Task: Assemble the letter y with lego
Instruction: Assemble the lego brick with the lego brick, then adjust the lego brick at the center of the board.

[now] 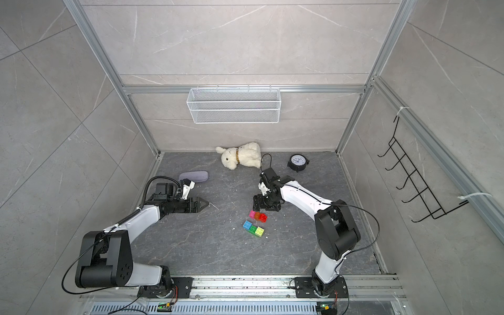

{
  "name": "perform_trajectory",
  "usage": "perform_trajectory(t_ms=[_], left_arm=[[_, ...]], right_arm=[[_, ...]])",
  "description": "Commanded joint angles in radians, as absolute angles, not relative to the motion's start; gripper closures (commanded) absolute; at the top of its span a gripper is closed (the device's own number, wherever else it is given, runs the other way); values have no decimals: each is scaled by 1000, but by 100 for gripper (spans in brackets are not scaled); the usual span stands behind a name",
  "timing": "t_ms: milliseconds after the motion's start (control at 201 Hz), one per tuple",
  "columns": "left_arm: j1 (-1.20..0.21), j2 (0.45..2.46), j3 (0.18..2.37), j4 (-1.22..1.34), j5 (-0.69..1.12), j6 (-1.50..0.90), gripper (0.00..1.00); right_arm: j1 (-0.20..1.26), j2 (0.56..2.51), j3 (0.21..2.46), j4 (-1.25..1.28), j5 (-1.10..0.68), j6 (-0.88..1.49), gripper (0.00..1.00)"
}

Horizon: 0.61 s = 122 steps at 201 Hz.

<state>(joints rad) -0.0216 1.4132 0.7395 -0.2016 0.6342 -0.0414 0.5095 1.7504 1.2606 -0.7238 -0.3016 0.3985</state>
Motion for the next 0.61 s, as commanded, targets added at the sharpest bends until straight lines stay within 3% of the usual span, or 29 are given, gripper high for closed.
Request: perform_trajectory(t_ms=[0,602], left_arm=[[-15,1422,775,-203,664,-44,8],[-18,1424,767,-188,676,-57,8]], right_arm=[[494,1782,1224,-682,-364,515,23],[471,1857,1159,-502,-507,605,22]])
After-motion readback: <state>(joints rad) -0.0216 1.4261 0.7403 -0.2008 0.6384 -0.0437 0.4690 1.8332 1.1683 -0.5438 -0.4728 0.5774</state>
